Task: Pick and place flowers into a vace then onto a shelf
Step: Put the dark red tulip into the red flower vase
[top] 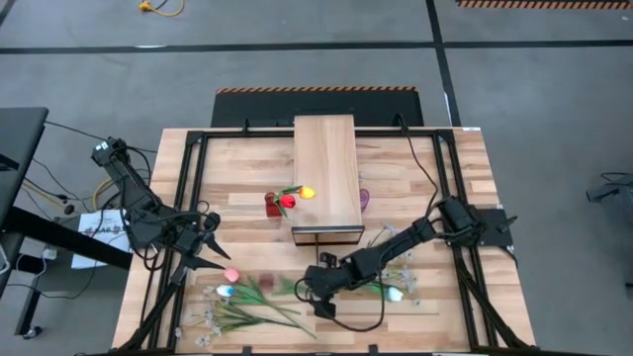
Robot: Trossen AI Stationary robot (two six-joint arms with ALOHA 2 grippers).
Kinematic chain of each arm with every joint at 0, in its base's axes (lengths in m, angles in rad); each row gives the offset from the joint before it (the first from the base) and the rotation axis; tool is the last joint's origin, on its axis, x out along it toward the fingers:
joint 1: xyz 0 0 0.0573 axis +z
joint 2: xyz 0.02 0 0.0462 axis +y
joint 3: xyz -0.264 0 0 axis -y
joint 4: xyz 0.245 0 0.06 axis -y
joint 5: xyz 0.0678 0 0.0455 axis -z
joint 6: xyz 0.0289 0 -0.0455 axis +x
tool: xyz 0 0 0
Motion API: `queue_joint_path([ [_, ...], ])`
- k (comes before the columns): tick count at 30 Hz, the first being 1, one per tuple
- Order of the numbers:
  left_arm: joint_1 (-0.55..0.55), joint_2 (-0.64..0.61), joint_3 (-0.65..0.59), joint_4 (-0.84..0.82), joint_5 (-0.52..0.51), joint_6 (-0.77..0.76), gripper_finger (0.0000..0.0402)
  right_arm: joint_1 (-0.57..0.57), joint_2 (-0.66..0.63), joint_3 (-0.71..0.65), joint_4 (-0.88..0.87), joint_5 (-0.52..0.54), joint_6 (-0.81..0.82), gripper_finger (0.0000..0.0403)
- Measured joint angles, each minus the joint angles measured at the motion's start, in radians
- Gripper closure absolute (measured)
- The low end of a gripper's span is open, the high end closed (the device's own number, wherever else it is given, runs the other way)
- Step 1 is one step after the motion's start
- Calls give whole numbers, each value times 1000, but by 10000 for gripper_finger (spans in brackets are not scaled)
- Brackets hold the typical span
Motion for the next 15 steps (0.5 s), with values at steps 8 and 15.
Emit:
queue_joint_path([
  [8,0,0,0,-1,1,-11,292,65,-145,-13,-90,90,-29,400],
  [15,0,0,0,0,0,15,292,156,-280,-10,-6,319,-174,401],
])
